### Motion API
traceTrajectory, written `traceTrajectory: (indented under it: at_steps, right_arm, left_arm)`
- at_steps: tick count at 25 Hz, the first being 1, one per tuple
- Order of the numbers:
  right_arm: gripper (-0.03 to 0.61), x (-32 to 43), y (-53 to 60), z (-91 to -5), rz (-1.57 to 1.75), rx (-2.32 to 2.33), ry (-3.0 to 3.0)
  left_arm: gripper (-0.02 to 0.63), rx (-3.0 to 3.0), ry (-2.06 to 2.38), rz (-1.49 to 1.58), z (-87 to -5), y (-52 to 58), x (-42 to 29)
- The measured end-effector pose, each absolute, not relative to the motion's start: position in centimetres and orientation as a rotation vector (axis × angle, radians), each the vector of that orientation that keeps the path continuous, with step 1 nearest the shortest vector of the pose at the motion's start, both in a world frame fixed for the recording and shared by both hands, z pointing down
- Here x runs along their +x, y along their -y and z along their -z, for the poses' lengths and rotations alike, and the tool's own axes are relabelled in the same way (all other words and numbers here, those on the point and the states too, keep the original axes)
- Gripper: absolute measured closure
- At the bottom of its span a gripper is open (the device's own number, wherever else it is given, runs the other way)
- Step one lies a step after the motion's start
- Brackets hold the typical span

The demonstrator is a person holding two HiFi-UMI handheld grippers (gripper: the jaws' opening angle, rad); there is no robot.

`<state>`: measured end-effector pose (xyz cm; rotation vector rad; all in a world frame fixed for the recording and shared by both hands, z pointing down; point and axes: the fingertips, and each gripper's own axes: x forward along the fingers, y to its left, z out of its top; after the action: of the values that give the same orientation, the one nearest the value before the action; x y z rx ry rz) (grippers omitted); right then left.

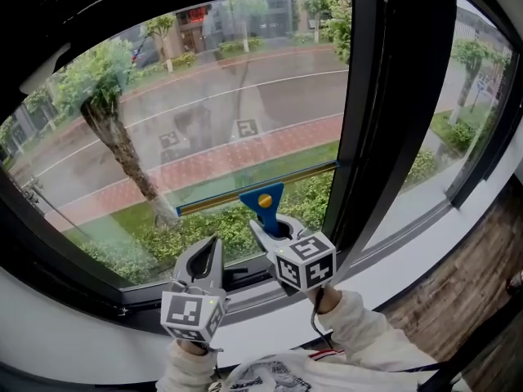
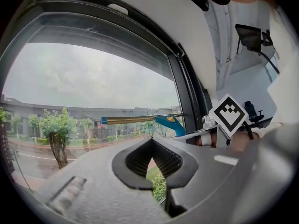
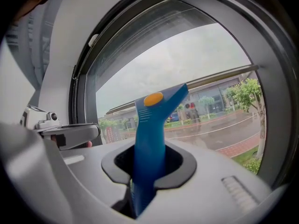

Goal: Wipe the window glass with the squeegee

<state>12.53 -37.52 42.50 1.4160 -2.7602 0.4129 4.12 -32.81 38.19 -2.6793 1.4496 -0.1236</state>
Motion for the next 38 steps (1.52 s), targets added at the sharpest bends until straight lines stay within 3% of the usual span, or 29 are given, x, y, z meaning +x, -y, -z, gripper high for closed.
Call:
traceTrajectory:
  at_steps: [38]
  right_arm:
    - [0.5,12.8,35.5,-58.4,-0.715,1.344,2.578]
  left_arm:
    - [0.614,-2.725,-1.475,0.239,-41.6,33.7,4.4]
